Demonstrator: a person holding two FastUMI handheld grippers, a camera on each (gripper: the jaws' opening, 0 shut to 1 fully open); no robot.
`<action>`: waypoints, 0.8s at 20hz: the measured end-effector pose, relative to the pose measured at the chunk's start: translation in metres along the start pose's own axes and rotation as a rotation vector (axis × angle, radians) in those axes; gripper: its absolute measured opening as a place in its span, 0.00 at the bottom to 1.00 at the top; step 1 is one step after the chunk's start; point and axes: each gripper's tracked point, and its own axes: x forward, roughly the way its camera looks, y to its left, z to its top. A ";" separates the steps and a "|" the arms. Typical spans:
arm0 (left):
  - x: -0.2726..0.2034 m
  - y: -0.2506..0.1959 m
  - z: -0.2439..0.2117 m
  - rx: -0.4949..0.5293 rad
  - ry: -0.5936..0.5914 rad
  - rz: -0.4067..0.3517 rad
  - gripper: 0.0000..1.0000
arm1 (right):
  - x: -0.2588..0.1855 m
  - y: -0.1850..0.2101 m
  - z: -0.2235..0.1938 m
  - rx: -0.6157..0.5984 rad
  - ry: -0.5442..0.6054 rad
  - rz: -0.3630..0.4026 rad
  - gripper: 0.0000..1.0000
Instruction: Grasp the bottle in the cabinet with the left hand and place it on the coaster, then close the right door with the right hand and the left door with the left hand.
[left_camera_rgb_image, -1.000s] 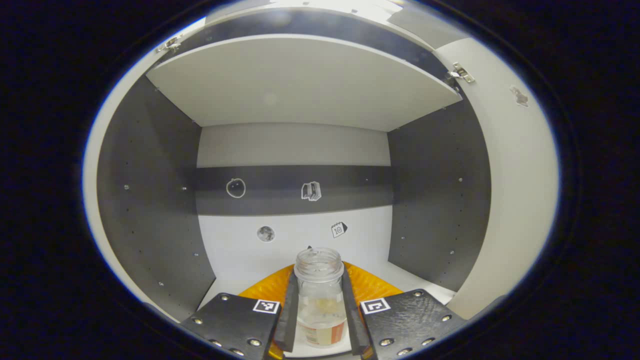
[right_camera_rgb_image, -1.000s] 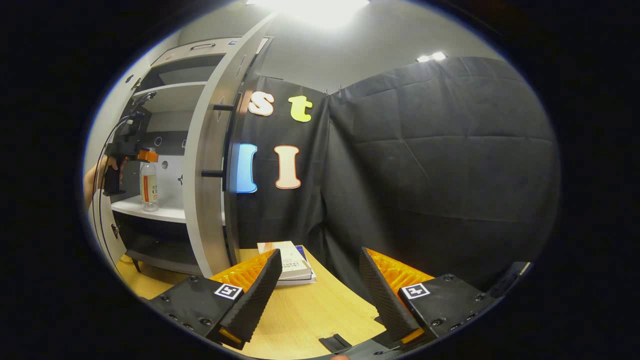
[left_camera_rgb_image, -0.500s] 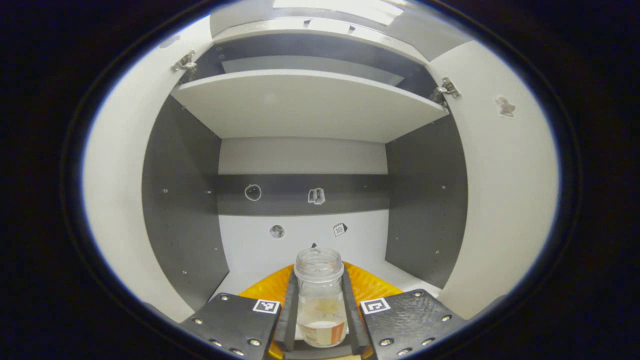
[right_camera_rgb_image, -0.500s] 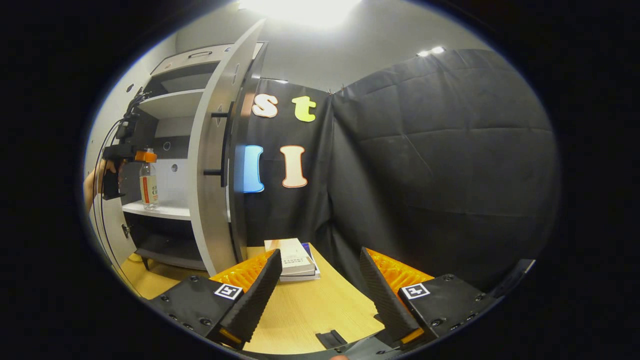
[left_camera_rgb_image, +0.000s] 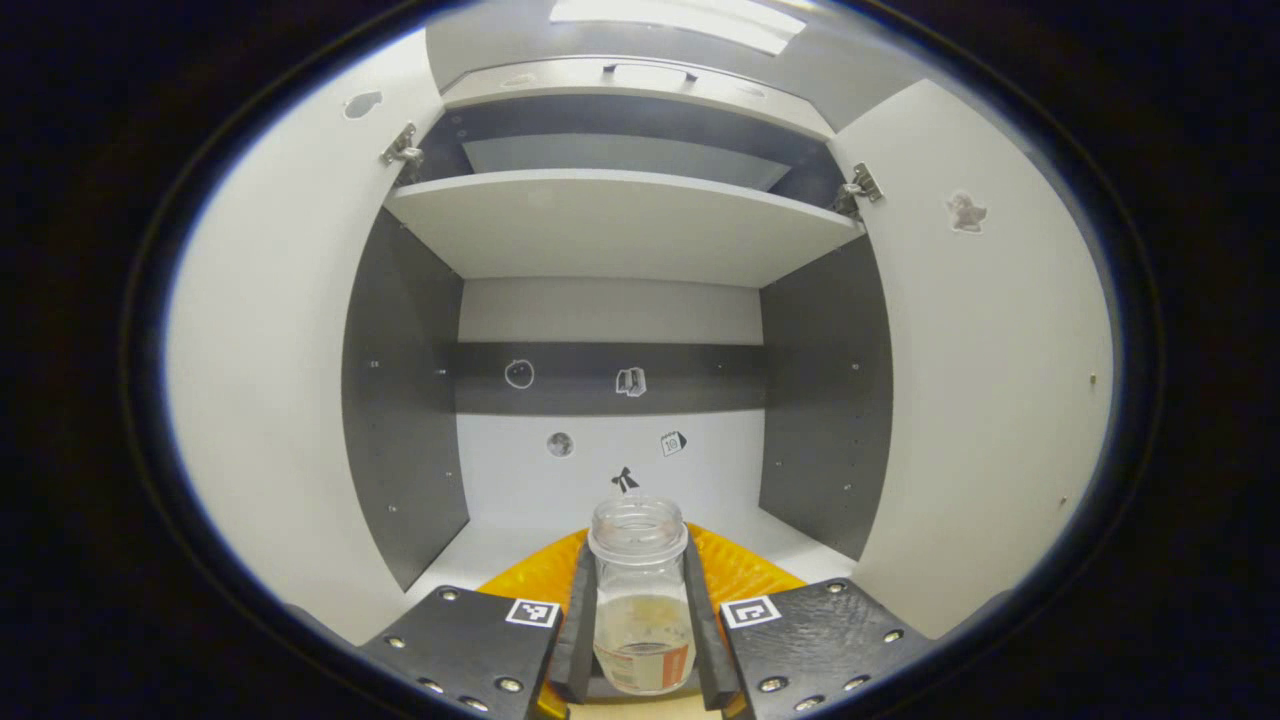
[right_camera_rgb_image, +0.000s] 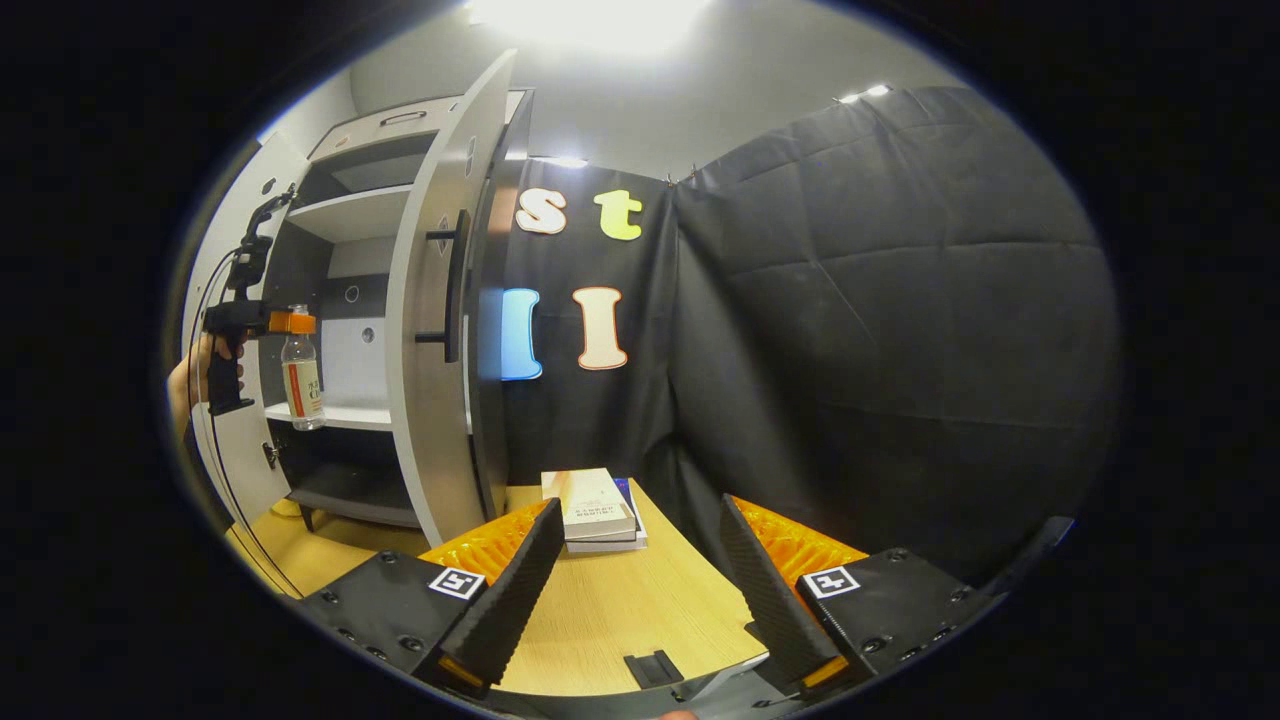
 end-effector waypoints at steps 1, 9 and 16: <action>-0.005 -0.001 -0.004 -0.002 0.002 0.003 0.43 | -0.001 -0.002 -0.002 -0.001 0.002 0.005 0.96; -0.042 -0.011 -0.040 -0.029 0.022 0.003 0.43 | -0.010 -0.007 -0.010 -0.003 0.017 0.047 0.99; -0.078 -0.020 -0.069 -0.024 0.024 -0.006 0.44 | -0.024 -0.004 -0.010 -0.023 -0.001 0.081 0.96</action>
